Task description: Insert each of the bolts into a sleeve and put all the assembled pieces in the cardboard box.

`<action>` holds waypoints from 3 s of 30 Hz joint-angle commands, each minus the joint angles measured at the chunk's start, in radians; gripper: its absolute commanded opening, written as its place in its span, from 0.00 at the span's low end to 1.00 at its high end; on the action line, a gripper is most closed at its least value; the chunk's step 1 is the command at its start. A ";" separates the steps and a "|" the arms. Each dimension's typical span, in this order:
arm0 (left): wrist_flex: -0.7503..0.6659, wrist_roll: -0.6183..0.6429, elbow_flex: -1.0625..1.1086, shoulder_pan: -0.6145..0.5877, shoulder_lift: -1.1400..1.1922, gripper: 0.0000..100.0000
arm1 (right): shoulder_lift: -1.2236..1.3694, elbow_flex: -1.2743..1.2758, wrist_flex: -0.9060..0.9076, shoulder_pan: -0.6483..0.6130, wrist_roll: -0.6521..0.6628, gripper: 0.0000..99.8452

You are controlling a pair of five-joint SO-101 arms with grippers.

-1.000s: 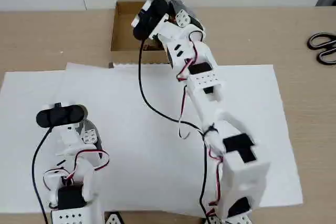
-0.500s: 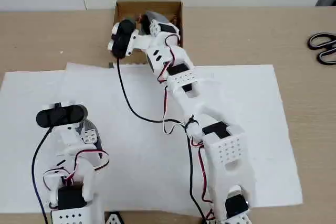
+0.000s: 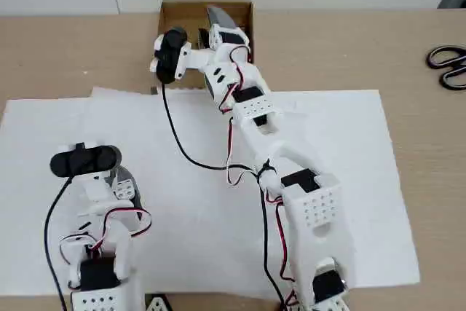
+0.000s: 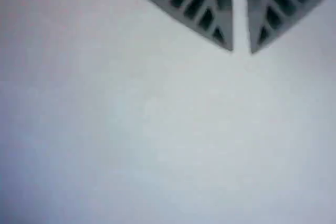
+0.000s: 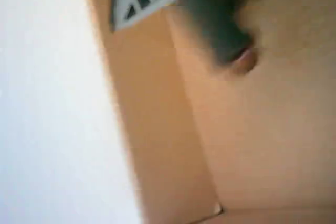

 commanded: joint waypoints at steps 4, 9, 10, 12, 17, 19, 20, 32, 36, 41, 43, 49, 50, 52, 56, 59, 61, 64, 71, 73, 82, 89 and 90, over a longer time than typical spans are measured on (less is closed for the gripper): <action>0.003 0.002 -0.004 -0.003 -0.011 0.01 | -0.099 -0.049 0.004 -0.008 0.011 0.13; 0.003 0.002 -0.004 -0.002 -0.011 0.01 | -0.193 -0.049 0.010 -0.002 0.011 0.01; 0.003 0.002 -0.004 -0.002 -0.011 0.01 | -0.217 -0.046 0.012 0.002 0.011 0.01; 0.003 0.002 -0.004 -0.002 -0.011 0.01 | -0.257 -0.044 0.013 0.008 0.009 0.00; 0.003 0.002 -0.004 -0.005 -0.011 0.01 | -0.308 -0.043 0.013 0.012 0.008 0.00; 0.003 0.002 -0.004 -0.005 -0.011 0.01 | -0.325 -0.043 0.015 0.008 0.006 0.00; 0.003 0.002 -0.004 -0.005 -0.011 0.01 | -0.337 -0.043 0.027 0.007 0.005 0.00; 0.003 0.002 -0.004 -0.005 -0.011 0.01 | -0.651 -0.043 0.595 0.044 -0.387 0.00; 0.003 0.002 -0.004 -0.005 -0.011 0.01 | -0.760 -0.043 0.763 0.107 -0.480 0.00; 0.003 0.002 -0.004 -0.005 -0.011 0.01 | -0.886 -0.043 1.027 0.229 -0.718 0.00; 0.003 0.002 -0.004 -0.005 -0.011 0.01 | -0.923 -0.043 1.118 0.277 -0.799 0.00; 0.003 0.002 -0.004 -0.005 -0.011 0.01 | -0.992 -0.043 1.330 0.332 -0.954 0.00; 0.003 0.002 -0.004 -0.005 -0.011 0.01 | -1.000 -0.043 1.371 0.331 -0.977 0.00; 0.003 0.002 -0.004 -0.005 -0.011 0.01 | -1.020 -0.043 1.457 0.328 -1.014 0.00; 0.003 0.002 -0.004 -0.005 -0.011 0.01 | -1.058 -0.041 1.620 0.331 -1.096 0.00; 0.003 0.002 -0.004 -0.005 -0.011 0.01 | -1.092 -0.041 1.705 0.334 -1.143 0.00; 0.003 0.002 -0.004 -0.005 -0.011 0.01 | -1.113 -0.031 1.728 0.334 -1.158 0.00; 0.003 0.002 -0.004 -0.005 -0.011 0.01 | -1.165 0.044 1.727 0.335 -1.158 0.00; 0.003 0.002 -0.004 -0.005 -0.011 0.01 | -1.377 0.446 1.563 0.335 -1.160 0.00; 0.003 0.002 -0.004 -0.005 -0.011 0.01 | -1.478 0.595 1.477 0.335 -1.155 0.00; 0.003 0.002 -0.004 -0.005 -0.011 0.01 | -1.911 1.180 1.264 0.335 -1.148 0.00; 0.003 0.002 -0.004 -0.005 -0.011 0.01 | -2.195 1.534 1.164 0.335 -1.117 0.00; 0.003 0.002 -0.004 -0.005 -0.011 0.01 | -2.236 1.579 1.153 0.335 -1.117 0.00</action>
